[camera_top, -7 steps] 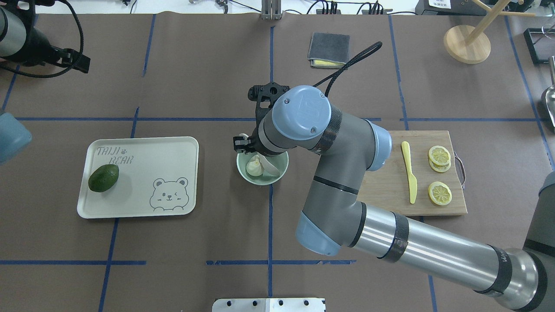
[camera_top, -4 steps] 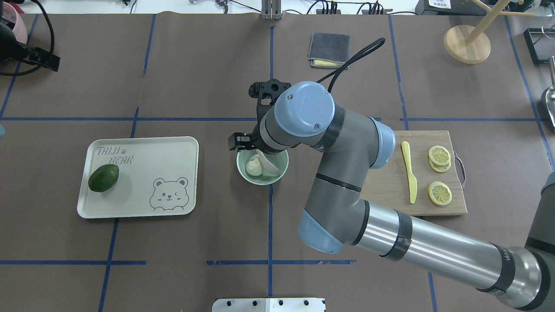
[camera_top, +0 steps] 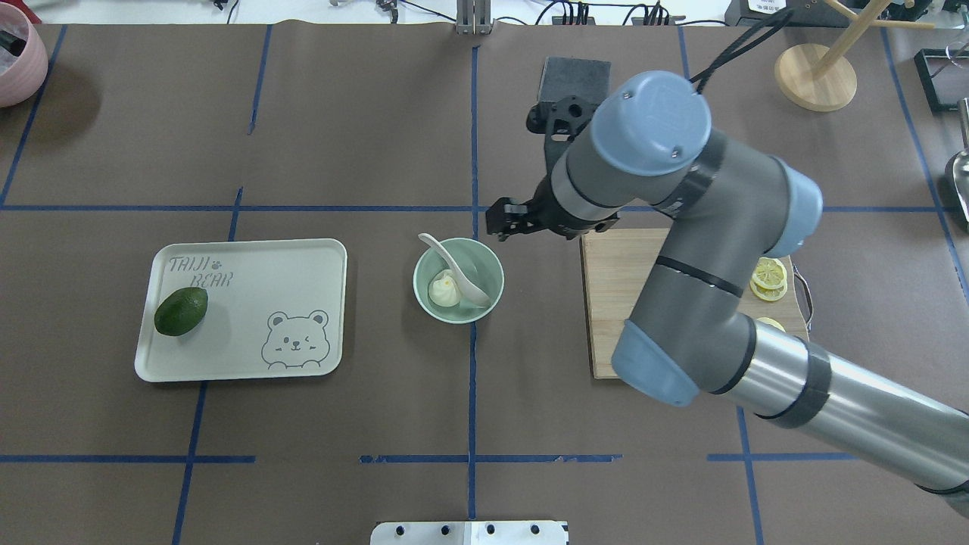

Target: Put spoon and bun in bowl

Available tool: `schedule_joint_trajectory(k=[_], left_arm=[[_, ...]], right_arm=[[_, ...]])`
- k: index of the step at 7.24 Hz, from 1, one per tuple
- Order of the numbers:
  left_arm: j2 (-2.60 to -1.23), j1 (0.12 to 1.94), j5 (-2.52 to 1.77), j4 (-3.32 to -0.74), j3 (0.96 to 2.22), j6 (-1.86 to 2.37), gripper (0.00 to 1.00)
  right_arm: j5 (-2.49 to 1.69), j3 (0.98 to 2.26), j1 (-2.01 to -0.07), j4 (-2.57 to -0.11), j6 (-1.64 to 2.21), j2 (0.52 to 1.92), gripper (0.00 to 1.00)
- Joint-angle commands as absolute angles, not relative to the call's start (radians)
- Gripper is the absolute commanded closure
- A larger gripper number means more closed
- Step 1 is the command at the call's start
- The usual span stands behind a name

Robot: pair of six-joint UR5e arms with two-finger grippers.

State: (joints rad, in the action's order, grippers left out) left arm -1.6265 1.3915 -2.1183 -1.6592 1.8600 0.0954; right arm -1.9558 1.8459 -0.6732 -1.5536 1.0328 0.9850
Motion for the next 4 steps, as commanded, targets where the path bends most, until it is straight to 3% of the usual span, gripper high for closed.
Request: schedule_joint_trajectory(k=[1, 4], left_arm=[[-1.556, 1.479, -2.221, -1.657, 1.812, -0.015, 0.0], [-1.52, 1.499, -2.283, -1.66, 1.795, -0.023, 0.0]], right_arm=[[-2.011, 1.884, -0.788, -1.641, 0.858, 1.058, 0.0], [-2.189, 1.872, -1.05, -1.689, 0.498, 1.221, 0.0]])
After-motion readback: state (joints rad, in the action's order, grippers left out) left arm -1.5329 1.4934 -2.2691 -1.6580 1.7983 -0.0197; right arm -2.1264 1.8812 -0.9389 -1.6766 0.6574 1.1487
